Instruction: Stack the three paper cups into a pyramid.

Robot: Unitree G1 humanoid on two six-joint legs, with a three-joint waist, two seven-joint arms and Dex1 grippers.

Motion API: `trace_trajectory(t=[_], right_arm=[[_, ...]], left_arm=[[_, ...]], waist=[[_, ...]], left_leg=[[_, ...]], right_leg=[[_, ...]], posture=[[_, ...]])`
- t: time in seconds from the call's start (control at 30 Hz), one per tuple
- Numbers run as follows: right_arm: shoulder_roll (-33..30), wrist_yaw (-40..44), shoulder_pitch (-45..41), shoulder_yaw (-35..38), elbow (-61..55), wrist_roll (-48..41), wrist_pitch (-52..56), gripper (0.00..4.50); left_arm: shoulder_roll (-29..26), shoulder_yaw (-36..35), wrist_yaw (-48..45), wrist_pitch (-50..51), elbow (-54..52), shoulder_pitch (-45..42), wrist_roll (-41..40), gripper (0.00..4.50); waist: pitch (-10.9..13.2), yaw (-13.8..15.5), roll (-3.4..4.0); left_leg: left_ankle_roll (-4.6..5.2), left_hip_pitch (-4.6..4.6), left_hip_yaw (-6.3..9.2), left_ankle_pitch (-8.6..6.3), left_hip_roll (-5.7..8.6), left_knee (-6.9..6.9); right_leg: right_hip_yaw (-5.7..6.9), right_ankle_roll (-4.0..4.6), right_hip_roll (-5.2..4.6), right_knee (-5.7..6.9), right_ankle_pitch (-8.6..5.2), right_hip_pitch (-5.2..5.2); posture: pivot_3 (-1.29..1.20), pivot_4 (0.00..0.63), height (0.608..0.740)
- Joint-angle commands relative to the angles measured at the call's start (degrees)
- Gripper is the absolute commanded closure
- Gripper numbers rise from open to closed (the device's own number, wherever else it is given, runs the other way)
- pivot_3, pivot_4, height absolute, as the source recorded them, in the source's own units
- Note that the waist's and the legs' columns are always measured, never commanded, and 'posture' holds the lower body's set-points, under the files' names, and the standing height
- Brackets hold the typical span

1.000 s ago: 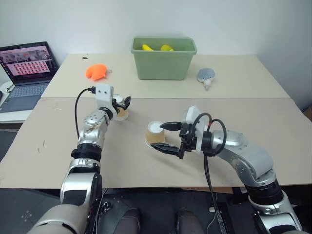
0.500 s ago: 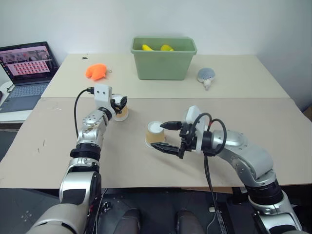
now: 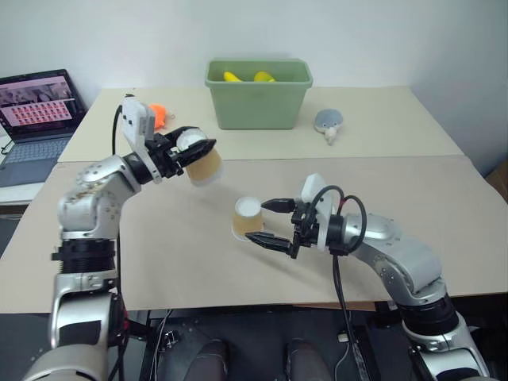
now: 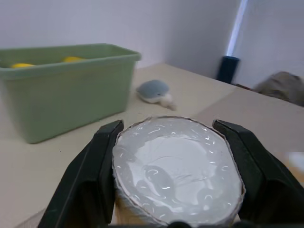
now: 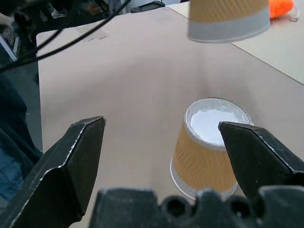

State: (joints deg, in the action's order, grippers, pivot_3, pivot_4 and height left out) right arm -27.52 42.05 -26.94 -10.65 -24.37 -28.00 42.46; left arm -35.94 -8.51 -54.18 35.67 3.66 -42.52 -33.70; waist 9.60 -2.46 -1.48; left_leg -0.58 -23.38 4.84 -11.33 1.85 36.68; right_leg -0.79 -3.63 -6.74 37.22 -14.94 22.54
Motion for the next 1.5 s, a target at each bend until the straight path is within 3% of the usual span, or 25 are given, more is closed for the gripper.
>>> trace_trajectory(t=[0.03, 0.2, 0.37, 0.83, 1.07, 1.5], right_arm=[[0.3, -0.3, -0.1, 0.8, -0.7, 0.4, -2.0, 0.0], [0.2, -0.7, 0.2, 1.0, -0.3, 1.1, -2.3, 0.0], [-0.1, -1.0, 0.9, 1.5, -0.3, 1.5, -2.5, 0.0], [-0.7, -1.9, 1.5, 2.2, -1.1, 1.7, -1.5, 0.0], [-1.4, -2.0, 1.0, 2.5, -0.3, 2.1, -1.7, 0.0], [-1.7, -2.6, 1.1, 2.0, 0.0, 2.9, -1.8, 0.0]], left_arm=[[-5.4, 2.3, -8.1, 4.0, -5.2, 1.0, -2.5, 1.93], [-10.2, 6.7, -15.0, -0.4, -2.1, 3.5, 2.2, 1.93], [-10.1, 9.7, -18.5, -9.9, 5.2, 4.2, 8.4, 1.93], [3.1, 11.1, -15.0, -36.3, 25.9, 5.7, 18.2, 1.93], [6.4, 12.0, -15.5, -38.0, 30.6, 3.9, 19.0, 1.93], [9.1, 12.5, -19.9, -31.0, 29.7, 1.4, 17.4, 1.93]], waist=[[0.0, 0.0, 0.02], [0.0, 0.0, 0.03], [0.0, 0.1, 0.03], [0.0, 0.4, 0.03], [0.0, 1.3, 0.06], [0.0, 1.6, 0.05]], left_leg=[[0.0, 0.11, 0.0, 0.0, 0.0, 0.0], [0.01, 0.14, -0.01, -0.01, -0.09, -0.01], [0.01, 0.08, -0.04, -0.01, -0.14, -0.01], [0.01, 0.08, -0.06, -0.01, -0.13, 0.0], [0.02, 0.2, -0.06, -0.01, -0.12, 0.07], [0.05, 0.14, -0.06, -0.03, -0.06, 0.12]], right_leg=[[0.0, 0.0, 0.0, 0.01, 0.0, -0.1], [-0.01, 0.01, 0.08, -0.04, 0.0, -0.14], [-0.03, 0.01, 0.14, -0.05, 0.0, -0.07], [-0.04, 0.02, 0.12, -0.05, 0.01, -0.08], [-0.03, 0.01, 0.11, -0.05, 0.01, -0.25], [-0.03, 0.01, 0.08, -0.08, 0.0, -0.25]], posture=[[0.0, 0.15, 0.735], [0.0, 0.15, 0.735], [0.0, 0.15, 0.735], [0.0, 0.15, 0.735], [0.0, 0.15, 0.735], [0.0, 0.15, 0.735]])
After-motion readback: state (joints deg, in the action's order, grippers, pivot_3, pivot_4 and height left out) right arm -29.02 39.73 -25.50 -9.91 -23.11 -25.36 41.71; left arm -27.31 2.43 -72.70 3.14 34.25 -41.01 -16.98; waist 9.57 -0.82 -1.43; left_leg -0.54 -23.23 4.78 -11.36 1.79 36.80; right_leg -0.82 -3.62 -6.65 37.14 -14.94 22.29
